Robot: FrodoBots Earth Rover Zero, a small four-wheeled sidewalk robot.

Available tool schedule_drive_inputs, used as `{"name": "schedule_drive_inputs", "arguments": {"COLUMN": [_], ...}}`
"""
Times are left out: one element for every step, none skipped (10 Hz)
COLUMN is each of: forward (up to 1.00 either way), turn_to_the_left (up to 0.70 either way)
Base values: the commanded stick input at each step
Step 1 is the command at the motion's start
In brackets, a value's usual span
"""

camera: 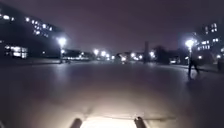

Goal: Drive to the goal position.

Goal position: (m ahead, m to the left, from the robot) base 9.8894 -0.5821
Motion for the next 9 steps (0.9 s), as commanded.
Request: {"name": "schedule_drive_inputs", "arguments": {"forward": [1.00,1.00,1.00,1.00,1.00,1.00,1.00,1.00,1.00], "turn_to_the_left": [0.00,0.00,0.00,-0.12,-0.27,-0.38,-0.40,-0.34,0.00]}}
